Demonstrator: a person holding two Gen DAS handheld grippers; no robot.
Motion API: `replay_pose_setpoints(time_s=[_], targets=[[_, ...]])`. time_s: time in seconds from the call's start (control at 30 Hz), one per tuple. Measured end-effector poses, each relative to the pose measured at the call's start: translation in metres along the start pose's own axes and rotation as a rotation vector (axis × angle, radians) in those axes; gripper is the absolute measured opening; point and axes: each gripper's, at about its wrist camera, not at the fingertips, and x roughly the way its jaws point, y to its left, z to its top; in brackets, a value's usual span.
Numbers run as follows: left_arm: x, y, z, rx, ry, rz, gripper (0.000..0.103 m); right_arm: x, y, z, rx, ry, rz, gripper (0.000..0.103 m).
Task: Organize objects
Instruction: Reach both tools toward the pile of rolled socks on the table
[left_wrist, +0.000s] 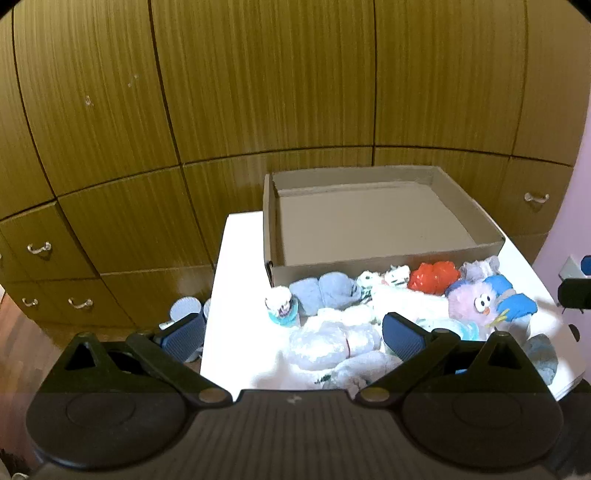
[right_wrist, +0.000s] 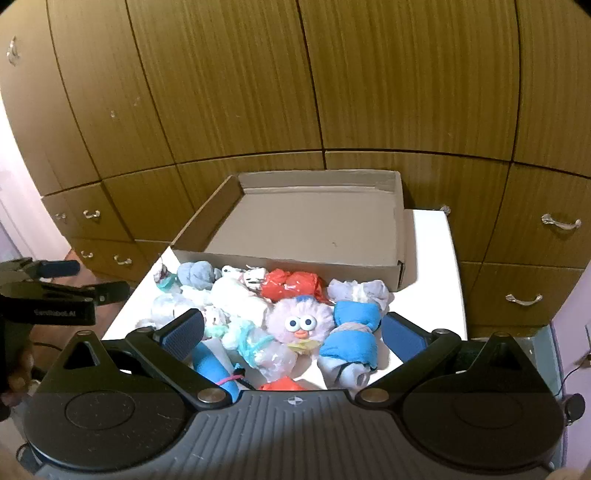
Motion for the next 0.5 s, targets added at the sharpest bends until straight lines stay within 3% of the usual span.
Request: replay_pose_setpoints(time_s=[0.5], targets=[[0.004,0.005,-0.010,0.004,0.027,0.009,0.102,0.003,-0.004,-0.011,0.019,0.012,-0.001,0.102]])
